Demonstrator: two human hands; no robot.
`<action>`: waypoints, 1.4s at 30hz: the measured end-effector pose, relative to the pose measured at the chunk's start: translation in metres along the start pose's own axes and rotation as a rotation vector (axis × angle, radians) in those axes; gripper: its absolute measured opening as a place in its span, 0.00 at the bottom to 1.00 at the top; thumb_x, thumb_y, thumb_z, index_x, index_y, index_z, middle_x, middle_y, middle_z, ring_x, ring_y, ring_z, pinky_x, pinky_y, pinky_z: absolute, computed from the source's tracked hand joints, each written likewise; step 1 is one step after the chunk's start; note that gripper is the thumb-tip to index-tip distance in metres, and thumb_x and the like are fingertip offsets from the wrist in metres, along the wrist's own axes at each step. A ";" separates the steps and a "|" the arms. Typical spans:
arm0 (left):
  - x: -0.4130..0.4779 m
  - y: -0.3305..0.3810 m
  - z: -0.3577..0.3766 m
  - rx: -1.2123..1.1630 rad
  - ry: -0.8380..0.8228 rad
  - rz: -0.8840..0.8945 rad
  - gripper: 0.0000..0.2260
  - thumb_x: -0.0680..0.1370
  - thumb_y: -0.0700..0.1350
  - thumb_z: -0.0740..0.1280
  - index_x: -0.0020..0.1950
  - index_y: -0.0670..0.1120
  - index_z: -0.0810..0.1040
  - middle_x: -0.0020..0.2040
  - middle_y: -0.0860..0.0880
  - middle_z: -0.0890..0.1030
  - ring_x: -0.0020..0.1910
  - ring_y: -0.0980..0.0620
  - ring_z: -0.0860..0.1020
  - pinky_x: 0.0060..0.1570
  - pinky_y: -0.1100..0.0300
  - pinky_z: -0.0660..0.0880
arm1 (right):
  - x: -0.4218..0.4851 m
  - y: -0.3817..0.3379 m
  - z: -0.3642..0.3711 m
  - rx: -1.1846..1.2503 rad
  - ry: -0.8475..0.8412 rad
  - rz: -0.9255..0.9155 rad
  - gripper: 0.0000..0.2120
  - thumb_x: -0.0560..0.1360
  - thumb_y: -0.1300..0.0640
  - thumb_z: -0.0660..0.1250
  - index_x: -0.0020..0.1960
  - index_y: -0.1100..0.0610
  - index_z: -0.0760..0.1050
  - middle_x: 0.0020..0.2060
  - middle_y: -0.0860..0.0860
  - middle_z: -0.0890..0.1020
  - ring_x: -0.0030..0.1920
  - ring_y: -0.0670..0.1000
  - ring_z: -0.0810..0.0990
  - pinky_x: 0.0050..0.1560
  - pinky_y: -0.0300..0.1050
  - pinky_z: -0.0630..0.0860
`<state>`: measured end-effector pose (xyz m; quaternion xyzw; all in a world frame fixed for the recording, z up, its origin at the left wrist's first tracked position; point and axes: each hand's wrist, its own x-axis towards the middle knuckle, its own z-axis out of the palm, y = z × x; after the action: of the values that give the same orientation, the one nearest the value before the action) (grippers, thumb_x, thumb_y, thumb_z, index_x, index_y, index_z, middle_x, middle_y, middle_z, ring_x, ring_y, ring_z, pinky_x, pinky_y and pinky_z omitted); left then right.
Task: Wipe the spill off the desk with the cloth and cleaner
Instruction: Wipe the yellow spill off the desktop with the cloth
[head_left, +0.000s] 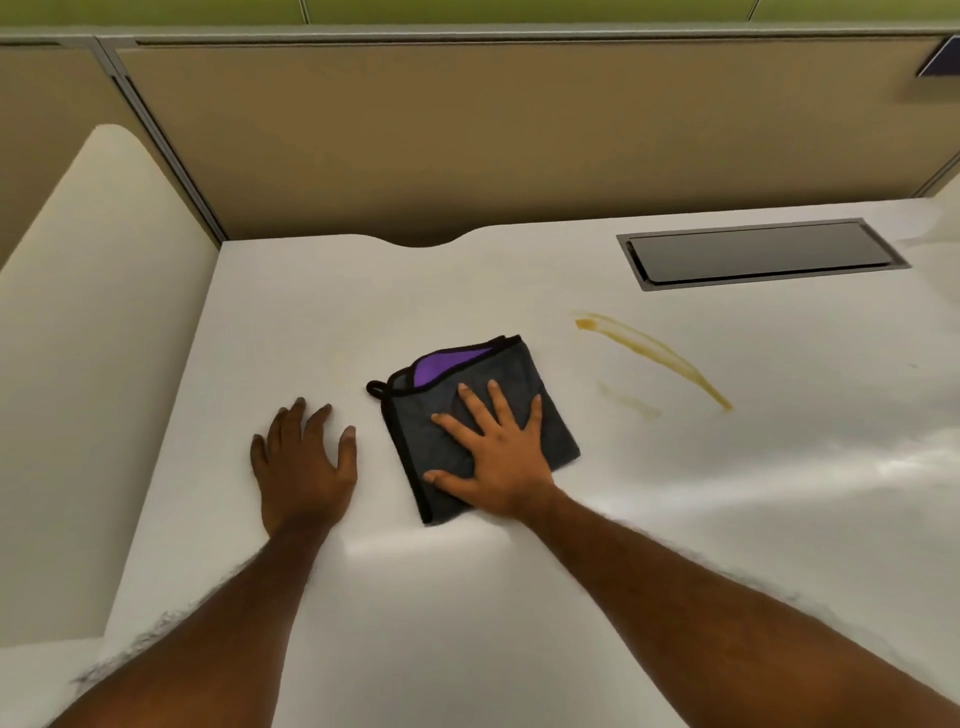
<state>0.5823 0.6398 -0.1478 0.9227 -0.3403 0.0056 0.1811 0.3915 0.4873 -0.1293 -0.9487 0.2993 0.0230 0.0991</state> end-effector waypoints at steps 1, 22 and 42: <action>0.000 0.000 0.000 0.000 -0.005 0.002 0.27 0.77 0.60 0.52 0.71 0.48 0.70 0.74 0.43 0.67 0.75 0.43 0.61 0.75 0.41 0.53 | -0.001 0.011 -0.001 0.008 0.027 0.028 0.37 0.70 0.23 0.49 0.75 0.35 0.51 0.80 0.46 0.47 0.78 0.56 0.38 0.68 0.77 0.36; -0.001 0.002 0.002 0.149 -0.118 0.146 0.32 0.76 0.61 0.49 0.72 0.43 0.69 0.74 0.39 0.66 0.75 0.37 0.61 0.72 0.35 0.54 | -0.013 0.095 -0.012 -0.018 0.046 0.342 0.39 0.68 0.22 0.44 0.76 0.36 0.47 0.80 0.50 0.44 0.78 0.60 0.37 0.66 0.78 0.34; 0.024 0.126 0.042 0.120 -0.269 0.408 0.33 0.74 0.64 0.48 0.75 0.50 0.66 0.77 0.47 0.63 0.76 0.43 0.60 0.71 0.35 0.54 | 0.020 0.153 -0.036 0.023 -0.014 0.429 0.41 0.68 0.21 0.44 0.77 0.36 0.45 0.79 0.52 0.42 0.77 0.63 0.37 0.65 0.80 0.35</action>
<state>0.5162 0.5218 -0.1425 0.8365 -0.5395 -0.0607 0.0742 0.3194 0.3465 -0.1232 -0.8618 0.4942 0.0466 0.1048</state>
